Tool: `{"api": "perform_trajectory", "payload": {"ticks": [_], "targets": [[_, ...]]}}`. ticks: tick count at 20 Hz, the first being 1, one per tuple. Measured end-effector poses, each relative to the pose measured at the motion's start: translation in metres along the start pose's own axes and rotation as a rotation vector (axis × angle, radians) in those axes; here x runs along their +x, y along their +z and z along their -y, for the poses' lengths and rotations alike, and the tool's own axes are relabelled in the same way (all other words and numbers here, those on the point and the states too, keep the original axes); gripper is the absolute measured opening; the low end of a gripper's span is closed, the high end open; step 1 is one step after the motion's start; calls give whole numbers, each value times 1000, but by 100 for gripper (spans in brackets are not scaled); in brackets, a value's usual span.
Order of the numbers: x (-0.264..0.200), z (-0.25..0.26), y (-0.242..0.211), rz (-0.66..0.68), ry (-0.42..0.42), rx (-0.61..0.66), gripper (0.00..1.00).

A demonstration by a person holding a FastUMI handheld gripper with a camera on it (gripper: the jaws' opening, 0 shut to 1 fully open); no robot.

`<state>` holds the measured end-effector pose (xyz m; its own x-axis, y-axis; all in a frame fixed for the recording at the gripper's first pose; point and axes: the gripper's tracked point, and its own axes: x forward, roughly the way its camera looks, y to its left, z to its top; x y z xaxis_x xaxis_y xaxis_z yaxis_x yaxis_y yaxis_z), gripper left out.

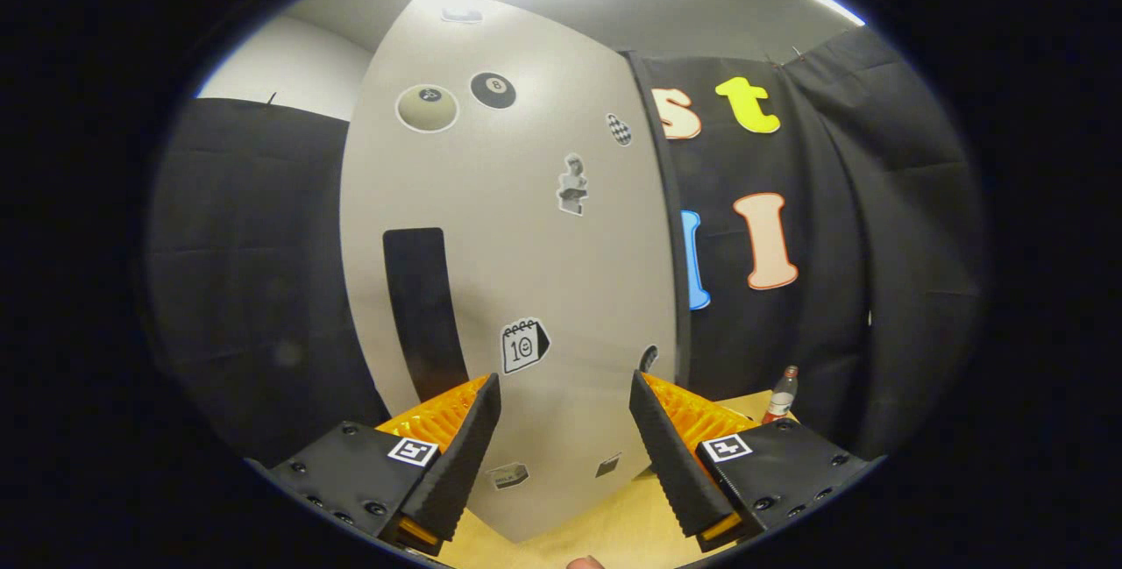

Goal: Open the shoe cabinet door, grab the shoes and put them into the shoe cabinet, then close the shoe cabinet door.

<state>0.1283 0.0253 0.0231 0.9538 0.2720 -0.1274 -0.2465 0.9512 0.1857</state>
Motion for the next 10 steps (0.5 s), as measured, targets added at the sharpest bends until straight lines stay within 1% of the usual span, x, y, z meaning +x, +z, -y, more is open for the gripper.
{"api": "perform_trajectory", "payload": {"ticks": [4, 6, 7, 10], "targets": [[32, -37, -5, 5, 38, -7, 98], [39, -43, -5, -13, 59, 4, 98], [37, -42, -4, -16, 68, 8, 98], [22, -32, -1, -21, 60, -8, 98]]}}
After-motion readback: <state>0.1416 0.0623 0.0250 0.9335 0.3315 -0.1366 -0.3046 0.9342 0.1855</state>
